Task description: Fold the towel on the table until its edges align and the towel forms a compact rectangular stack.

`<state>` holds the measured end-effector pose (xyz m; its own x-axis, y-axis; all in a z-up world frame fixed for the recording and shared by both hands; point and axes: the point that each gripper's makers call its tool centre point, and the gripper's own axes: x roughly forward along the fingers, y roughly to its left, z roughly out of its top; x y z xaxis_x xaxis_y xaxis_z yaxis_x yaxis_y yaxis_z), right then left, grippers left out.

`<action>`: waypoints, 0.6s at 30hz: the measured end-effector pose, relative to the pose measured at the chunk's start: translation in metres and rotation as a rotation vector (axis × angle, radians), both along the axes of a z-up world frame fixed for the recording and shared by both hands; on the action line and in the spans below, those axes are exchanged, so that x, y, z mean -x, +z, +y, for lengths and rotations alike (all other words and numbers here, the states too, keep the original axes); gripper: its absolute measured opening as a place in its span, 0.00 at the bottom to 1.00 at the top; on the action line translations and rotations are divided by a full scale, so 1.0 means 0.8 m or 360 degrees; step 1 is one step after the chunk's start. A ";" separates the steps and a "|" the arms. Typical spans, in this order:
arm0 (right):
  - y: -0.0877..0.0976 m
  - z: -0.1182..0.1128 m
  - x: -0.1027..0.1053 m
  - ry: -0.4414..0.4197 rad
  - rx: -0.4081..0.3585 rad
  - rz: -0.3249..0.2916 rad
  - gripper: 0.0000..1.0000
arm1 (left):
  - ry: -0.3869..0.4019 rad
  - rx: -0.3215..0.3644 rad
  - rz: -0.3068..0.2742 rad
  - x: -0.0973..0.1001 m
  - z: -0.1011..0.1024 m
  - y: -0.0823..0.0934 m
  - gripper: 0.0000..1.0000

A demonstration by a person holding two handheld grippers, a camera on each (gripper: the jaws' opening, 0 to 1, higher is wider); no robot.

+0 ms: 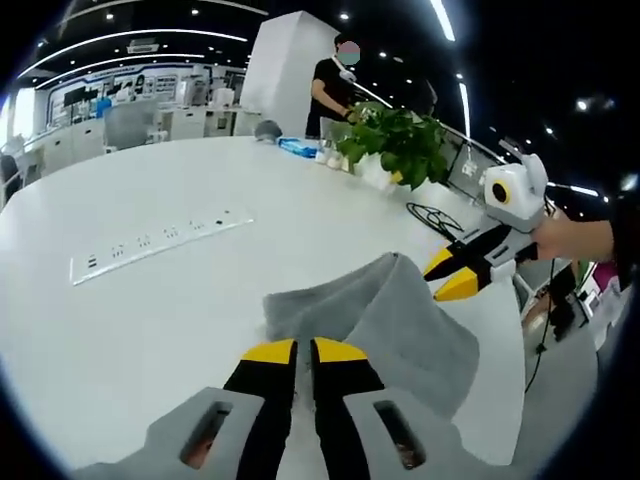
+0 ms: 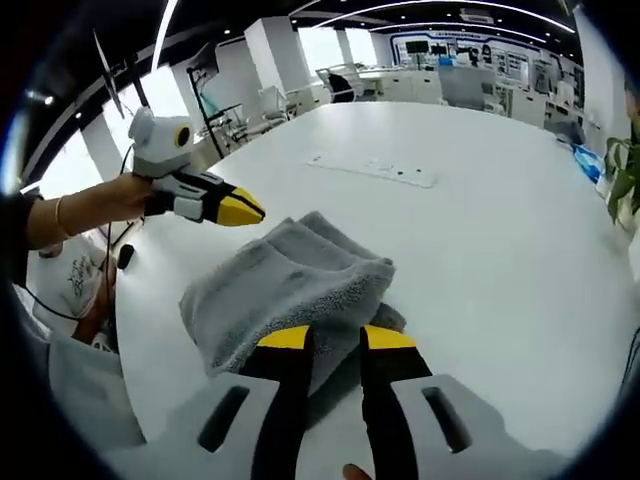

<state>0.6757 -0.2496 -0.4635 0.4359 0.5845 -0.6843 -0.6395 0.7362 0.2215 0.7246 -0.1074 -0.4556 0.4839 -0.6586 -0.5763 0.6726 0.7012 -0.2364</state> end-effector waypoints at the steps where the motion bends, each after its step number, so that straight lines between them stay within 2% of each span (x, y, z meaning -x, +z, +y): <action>1: 0.000 0.000 0.001 -0.0001 0.0002 0.0000 0.17 | -0.0012 -0.0004 0.0004 0.002 -0.001 0.000 0.10; 4: 0.000 0.001 0.001 -0.0003 -0.0002 0.0003 0.17 | -0.0017 -0.0037 0.0013 0.008 0.002 0.000 0.18; 7: 0.000 0.002 0.001 0.0002 -0.0002 0.0004 0.17 | 0.0030 -0.0055 0.0102 0.014 0.011 -0.012 0.25; 9: -0.001 0.002 0.001 0.0001 0.0003 0.0006 0.17 | 0.0048 -0.0057 0.0155 0.017 0.019 -0.025 0.25; 14: -0.009 0.000 0.002 -0.0022 0.0030 0.0037 0.18 | 0.0111 -0.0052 0.0285 0.028 0.026 -0.040 0.26; 18: -0.015 -0.003 0.000 -0.0044 0.0031 0.0062 0.16 | 0.0138 0.0000 0.0349 0.031 0.025 -0.042 0.25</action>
